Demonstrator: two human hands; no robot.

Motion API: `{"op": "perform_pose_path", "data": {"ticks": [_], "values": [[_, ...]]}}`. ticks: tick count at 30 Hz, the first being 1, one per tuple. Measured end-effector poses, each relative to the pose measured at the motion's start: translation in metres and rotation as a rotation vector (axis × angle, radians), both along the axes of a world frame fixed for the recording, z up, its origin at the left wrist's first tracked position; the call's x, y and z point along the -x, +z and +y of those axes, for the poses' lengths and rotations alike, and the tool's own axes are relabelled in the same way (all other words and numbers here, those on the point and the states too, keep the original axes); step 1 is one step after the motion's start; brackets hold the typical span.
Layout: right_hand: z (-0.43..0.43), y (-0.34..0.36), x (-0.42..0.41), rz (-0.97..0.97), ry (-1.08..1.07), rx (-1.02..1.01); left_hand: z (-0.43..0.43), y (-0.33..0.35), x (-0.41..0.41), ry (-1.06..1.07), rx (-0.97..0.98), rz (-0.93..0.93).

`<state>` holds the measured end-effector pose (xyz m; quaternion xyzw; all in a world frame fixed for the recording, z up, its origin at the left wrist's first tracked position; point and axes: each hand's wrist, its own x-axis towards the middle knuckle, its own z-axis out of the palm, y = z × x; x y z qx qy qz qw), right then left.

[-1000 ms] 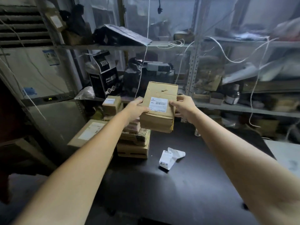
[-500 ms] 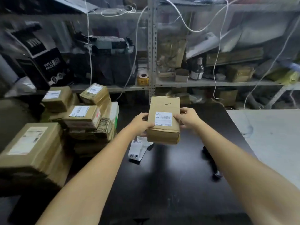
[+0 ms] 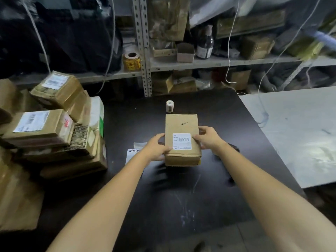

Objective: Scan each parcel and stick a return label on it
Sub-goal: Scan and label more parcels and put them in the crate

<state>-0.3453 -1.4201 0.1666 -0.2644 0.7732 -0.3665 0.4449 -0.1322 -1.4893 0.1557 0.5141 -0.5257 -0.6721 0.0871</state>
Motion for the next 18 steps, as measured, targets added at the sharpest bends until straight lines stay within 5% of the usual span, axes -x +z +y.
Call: {"op": "perform_pose_path", "data": {"ticks": [18], "values": [[-0.014,-0.056,0.028,0.137,0.143,-0.032,0.019,-0.052,0.027,0.099,0.059,0.001]]}}
